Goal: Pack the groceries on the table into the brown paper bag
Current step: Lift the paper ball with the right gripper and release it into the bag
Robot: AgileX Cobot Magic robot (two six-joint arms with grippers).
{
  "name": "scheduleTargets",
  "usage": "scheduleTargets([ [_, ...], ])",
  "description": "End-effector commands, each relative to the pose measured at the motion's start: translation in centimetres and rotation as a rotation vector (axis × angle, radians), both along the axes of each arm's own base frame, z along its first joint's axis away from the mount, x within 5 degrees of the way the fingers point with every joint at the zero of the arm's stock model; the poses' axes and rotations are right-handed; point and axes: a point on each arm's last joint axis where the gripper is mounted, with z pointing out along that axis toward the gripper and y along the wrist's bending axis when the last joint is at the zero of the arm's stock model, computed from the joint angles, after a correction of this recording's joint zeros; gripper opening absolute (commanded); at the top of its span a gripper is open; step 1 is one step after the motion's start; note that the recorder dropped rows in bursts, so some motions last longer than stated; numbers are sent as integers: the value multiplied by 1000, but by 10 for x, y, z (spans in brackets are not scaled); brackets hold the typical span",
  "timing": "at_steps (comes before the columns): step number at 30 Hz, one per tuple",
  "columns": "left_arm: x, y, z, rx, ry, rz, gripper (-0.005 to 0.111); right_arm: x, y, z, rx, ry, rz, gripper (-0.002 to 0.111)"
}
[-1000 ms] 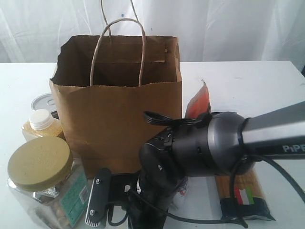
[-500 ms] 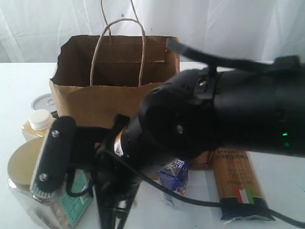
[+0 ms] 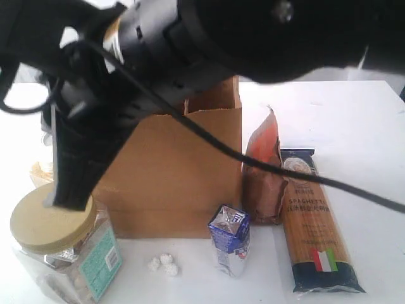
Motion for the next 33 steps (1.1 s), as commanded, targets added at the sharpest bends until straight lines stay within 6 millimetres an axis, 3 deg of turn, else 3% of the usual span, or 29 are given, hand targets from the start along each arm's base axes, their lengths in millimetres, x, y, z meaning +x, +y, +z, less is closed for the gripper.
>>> scheduleTargets([
  [1, 0, 0, -1, -14, 1, 7, 0, 9, -2, 30, 59, -102, -67, 4],
  [6, 0, 0, -1, -14, 1, 7, 0, 23, 0, 50, 64, -181, -180, 4],
  [14, 0, 0, -1, -14, 1, 7, 0, 59, 14, 34, -91, -171, -307, 4],
  [18, 0, 0, -1, -14, 1, 7, 0, 81, 14, 39, -60, -141, -381, 4],
  [26, 0, 0, -1, -14, 1, 7, 0, 97, 8, 54, -15, -6, -420, 4],
  [33, 0, 0, -1, -14, 1, 7, 0, 103, 15, 34, -154, 65, -423, 4],
])
